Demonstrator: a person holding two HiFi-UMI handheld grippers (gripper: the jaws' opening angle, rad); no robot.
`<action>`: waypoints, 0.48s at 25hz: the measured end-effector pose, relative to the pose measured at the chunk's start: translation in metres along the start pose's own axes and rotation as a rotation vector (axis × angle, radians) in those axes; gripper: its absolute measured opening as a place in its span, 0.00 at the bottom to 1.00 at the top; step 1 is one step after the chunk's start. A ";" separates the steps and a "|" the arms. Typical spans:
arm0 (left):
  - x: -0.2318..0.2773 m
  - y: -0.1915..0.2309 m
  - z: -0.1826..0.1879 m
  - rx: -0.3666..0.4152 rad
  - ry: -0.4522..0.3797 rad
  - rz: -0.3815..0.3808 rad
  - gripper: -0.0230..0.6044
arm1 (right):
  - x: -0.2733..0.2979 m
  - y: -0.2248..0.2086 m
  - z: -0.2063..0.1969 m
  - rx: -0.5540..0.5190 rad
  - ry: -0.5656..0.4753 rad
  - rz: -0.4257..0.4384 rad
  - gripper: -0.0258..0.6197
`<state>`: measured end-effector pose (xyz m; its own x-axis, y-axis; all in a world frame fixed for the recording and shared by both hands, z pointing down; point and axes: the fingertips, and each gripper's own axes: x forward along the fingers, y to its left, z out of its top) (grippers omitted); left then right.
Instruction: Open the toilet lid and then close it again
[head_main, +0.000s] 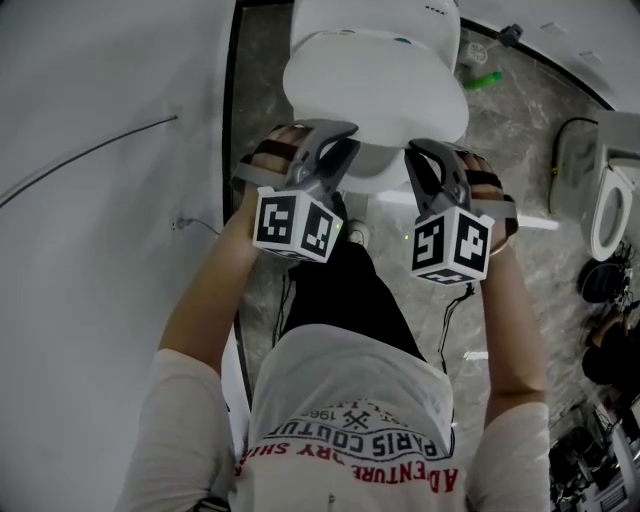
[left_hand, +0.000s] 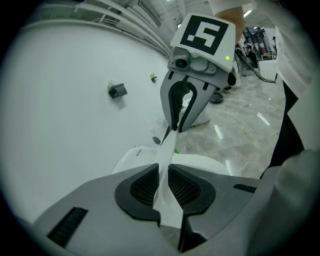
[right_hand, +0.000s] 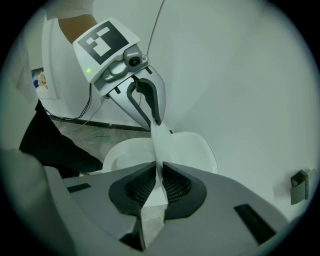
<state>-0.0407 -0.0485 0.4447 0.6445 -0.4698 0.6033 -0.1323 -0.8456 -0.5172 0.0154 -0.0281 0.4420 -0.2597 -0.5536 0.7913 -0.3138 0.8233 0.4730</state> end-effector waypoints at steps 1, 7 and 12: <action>-0.001 -0.006 -0.002 0.000 0.005 0.007 0.13 | 0.001 0.006 -0.002 0.003 -0.004 0.004 0.08; 0.003 -0.036 -0.004 0.055 0.025 0.049 0.13 | 0.003 0.033 -0.016 -0.039 -0.013 -0.016 0.07; 0.005 -0.063 -0.016 0.101 0.047 0.088 0.13 | 0.010 0.061 -0.023 -0.070 -0.013 -0.082 0.07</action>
<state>-0.0415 -0.0019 0.4896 0.5978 -0.5539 0.5795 -0.1084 -0.7721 -0.6262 0.0145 0.0193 0.4878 -0.2478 -0.6209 0.7436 -0.2700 0.7814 0.5625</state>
